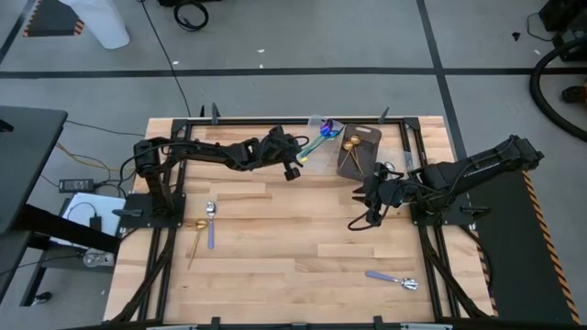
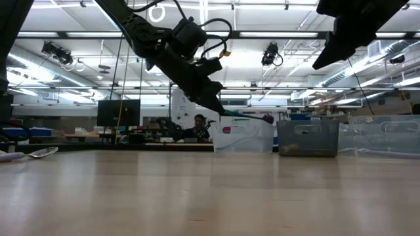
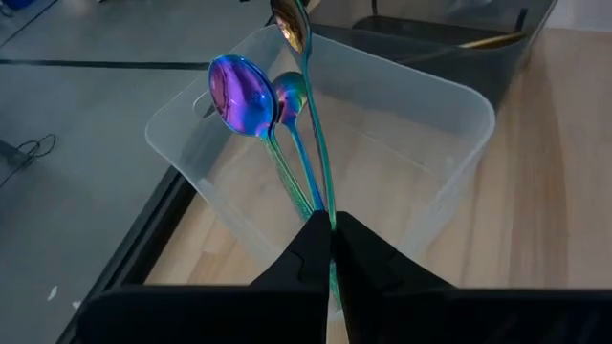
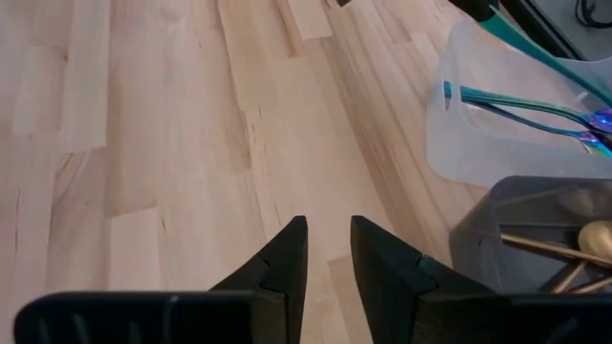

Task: Sort silverware by color (type)
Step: Put the blue spoon into the left transparent bin, then put the gold spoon into the black bin

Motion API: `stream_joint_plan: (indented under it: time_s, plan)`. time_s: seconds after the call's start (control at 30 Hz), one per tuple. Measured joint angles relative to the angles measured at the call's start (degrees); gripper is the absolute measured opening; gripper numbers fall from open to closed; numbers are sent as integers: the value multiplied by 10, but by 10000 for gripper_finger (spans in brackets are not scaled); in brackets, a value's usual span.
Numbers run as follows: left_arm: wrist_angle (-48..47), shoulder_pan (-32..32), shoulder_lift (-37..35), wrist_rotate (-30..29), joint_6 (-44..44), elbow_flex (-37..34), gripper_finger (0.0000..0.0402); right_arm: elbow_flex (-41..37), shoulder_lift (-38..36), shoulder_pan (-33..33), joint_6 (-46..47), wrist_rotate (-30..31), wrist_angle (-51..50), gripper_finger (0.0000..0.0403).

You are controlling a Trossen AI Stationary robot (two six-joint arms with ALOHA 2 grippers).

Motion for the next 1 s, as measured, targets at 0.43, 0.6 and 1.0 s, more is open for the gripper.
stream_joint_plan:
  time_s: [0.43, 0.6, 1.0]
  plan:
    - [0, -1, 0, -1, -29, 0, 104, 0, 0, 0, 0, -6, 3, 93]
    - [-42, -9, -14, -1, -41, 0, 132, 0, 0, 0, -3, -7, 3, 93]
    - [-306, -113, -112, 45, -239, 3, 122, 0, 1, 0, -29, -95, -4, 93]
